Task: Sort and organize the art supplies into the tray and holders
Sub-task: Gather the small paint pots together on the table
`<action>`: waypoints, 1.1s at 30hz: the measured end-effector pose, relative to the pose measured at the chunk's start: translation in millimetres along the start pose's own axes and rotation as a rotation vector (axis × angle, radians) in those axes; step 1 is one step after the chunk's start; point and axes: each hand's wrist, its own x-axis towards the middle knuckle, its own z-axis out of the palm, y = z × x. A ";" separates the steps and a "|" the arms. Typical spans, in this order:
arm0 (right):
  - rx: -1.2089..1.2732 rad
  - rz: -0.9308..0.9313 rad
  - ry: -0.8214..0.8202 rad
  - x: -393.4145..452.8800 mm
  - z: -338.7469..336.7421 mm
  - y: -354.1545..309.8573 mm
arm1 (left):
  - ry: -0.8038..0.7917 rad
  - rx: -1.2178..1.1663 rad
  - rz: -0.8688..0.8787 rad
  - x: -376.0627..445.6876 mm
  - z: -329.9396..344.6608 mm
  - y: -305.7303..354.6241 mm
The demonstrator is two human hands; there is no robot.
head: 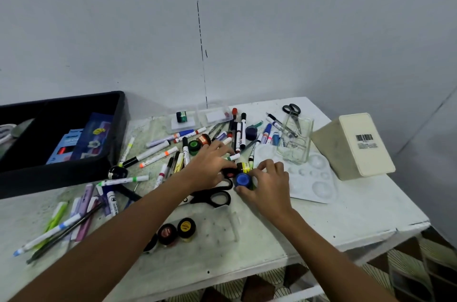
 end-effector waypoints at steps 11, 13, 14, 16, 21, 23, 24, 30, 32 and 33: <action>0.090 0.000 -0.061 -1.7 -1.2 0.4 | 0.063 -0.202 -0.023 -7.9 -1.8 -3.8; 0.139 -0.020 -0.051 -1.8 -2.6 0.0 | 0.085 -0.337 -0.123 -14.5 -4.3 -3.2; 0.169 -0.039 -0.044 -1.5 -3.8 -0.8 | 0.103 -0.398 -0.168 -17.5 -7.7 -1.6; 0.271 -0.081 -0.032 -1.2 -7.8 -5.5 | 0.148 -0.555 -0.269 -24.5 -16.7 2.9; 0.644 -0.072 -0.178 -2.0 -29.4 -20.4 | 0.169 -0.900 -0.456 -53.1 -36.1 14.1; 0.695 -0.095 -0.244 -1.9 -34.1 -21.5 | 0.163 -0.953 -0.466 -68.6 -39.6 17.1; 0.708 -0.105 -0.278 -1.8 -35.4 -21.3 | 0.164 -0.966 -0.460 -75.6 -40.9 19.5; 0.681 -0.191 -0.521 -4.7 -45.1 -21.8 | 0.189 -0.855 -0.414 -105.8 -40.8 40.0; 0.623 -0.223 -0.560 -7.9 -48.2 -23.3 | 0.184 -0.808 -0.416 -114.5 -35.8 42.6; 0.589 -0.228 -0.573 -9.6 -49.0 -24.4 | 0.188 -0.776 -0.409 -118.4 -33.6 44.2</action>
